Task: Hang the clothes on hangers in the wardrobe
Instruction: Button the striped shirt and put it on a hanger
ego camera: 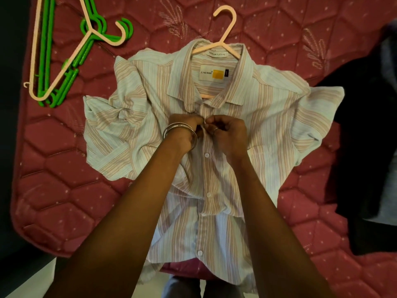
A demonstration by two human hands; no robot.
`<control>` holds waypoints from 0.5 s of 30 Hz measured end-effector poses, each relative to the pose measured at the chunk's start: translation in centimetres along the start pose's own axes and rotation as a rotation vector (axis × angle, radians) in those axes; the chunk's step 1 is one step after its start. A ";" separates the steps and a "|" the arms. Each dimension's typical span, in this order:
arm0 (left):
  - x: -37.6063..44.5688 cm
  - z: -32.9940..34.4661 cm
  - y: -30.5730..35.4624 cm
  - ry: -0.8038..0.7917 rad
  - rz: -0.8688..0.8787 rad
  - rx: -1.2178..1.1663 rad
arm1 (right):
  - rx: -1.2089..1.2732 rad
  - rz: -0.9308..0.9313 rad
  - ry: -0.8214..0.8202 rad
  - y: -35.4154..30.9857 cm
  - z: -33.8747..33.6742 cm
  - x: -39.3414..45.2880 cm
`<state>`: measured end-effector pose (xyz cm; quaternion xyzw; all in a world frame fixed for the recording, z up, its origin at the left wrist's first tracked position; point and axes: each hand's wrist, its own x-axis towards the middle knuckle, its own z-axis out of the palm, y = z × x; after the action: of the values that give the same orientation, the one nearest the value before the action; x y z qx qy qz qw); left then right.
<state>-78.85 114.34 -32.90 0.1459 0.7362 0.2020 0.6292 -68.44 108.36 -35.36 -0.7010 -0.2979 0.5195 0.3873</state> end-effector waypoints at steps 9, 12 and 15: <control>-0.2 -0.3 -0.1 -0.054 0.123 0.076 | 0.044 0.097 0.004 -0.9 0.0 0.5; 0.3 -0.4 -0.4 -0.063 0.178 0.137 | 0.084 0.115 -0.017 -1.3 -0.3 0.8; 0.8 -0.6 -0.7 -0.047 0.241 0.203 | 0.087 0.130 -0.048 -1.6 -0.6 0.9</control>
<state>-79.57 114.00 -33.85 0.3009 0.7149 0.1973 0.5996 -67.59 109.80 -34.39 -0.6887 -0.2384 0.5726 0.3755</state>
